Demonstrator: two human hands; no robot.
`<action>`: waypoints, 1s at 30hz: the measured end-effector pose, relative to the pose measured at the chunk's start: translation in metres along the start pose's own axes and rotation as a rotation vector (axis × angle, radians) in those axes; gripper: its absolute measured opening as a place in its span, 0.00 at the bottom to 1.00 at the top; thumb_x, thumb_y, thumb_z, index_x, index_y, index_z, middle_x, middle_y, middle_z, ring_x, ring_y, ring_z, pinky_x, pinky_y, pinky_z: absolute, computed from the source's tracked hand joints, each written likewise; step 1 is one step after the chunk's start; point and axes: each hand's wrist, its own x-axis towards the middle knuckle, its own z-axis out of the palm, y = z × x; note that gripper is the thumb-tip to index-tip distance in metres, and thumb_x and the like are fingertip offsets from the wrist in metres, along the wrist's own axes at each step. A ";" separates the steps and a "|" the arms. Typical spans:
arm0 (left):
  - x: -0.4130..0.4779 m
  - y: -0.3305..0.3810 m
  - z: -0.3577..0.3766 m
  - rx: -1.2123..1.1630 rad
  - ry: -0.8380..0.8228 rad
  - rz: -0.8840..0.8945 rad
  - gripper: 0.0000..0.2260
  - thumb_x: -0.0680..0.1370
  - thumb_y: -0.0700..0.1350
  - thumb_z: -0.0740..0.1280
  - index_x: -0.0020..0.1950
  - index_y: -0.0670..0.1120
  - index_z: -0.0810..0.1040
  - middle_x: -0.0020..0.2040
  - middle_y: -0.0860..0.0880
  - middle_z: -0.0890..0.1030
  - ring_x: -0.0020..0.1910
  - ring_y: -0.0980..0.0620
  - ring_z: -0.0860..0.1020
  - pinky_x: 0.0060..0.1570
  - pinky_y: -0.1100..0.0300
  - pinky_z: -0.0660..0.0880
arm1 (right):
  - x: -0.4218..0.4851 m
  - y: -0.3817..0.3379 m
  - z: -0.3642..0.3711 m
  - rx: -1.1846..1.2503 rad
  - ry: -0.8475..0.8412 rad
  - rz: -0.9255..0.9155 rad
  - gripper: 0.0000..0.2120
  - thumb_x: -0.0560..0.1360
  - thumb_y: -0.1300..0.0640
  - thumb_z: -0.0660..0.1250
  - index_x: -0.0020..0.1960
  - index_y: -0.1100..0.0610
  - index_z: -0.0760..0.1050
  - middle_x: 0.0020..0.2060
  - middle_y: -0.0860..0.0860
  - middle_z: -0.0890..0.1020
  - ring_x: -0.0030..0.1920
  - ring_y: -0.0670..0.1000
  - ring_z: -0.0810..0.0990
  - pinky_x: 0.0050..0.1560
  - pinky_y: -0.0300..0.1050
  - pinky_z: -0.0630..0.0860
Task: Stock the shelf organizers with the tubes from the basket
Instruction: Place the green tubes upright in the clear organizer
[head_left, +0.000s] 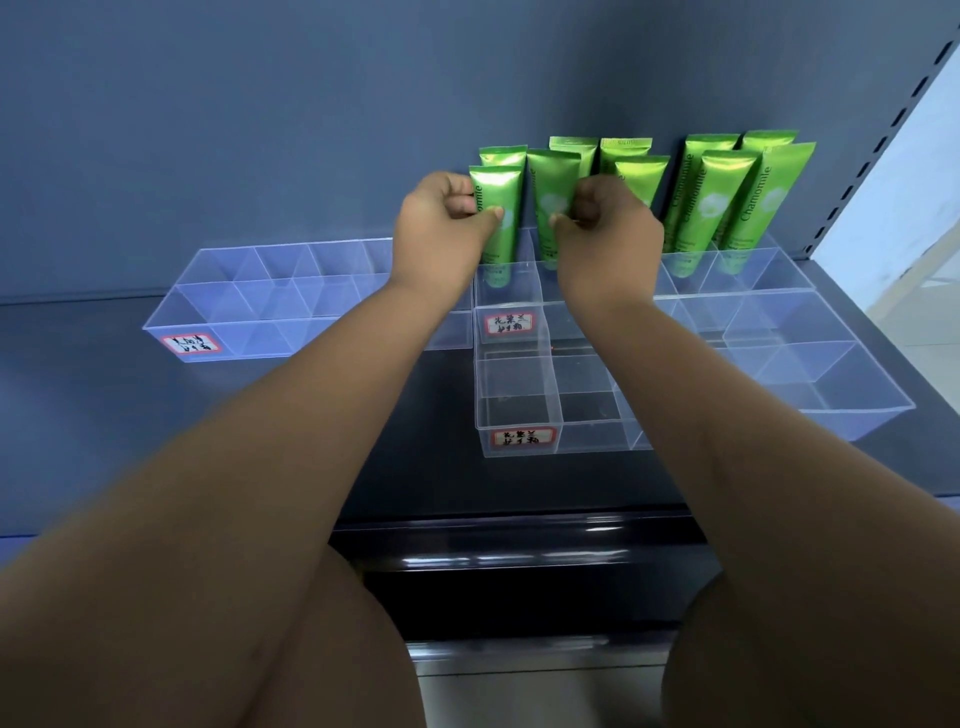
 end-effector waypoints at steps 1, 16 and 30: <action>-0.001 0.001 0.000 0.006 0.008 -0.002 0.11 0.75 0.40 0.75 0.54 0.45 0.77 0.46 0.49 0.81 0.45 0.54 0.80 0.52 0.60 0.80 | 0.000 0.001 0.000 -0.008 -0.003 0.002 0.08 0.76 0.61 0.70 0.55 0.56 0.80 0.43 0.45 0.80 0.45 0.49 0.78 0.46 0.39 0.71; -0.010 0.043 0.018 0.648 0.120 0.797 0.13 0.77 0.51 0.69 0.60 0.51 0.84 0.54 0.54 0.83 0.58 0.42 0.76 0.50 0.48 0.74 | 0.006 0.006 -0.002 -0.012 0.015 0.058 0.04 0.75 0.61 0.67 0.49 0.58 0.78 0.40 0.50 0.81 0.43 0.55 0.76 0.43 0.47 0.73; 0.002 0.047 0.048 0.636 0.066 0.634 0.04 0.74 0.47 0.71 0.46 0.54 0.84 0.44 0.56 0.83 0.53 0.45 0.75 0.48 0.53 0.66 | 0.007 0.007 -0.005 -0.142 -0.004 0.092 0.13 0.72 0.66 0.61 0.34 0.55 0.61 0.29 0.51 0.69 0.36 0.57 0.63 0.28 0.46 0.55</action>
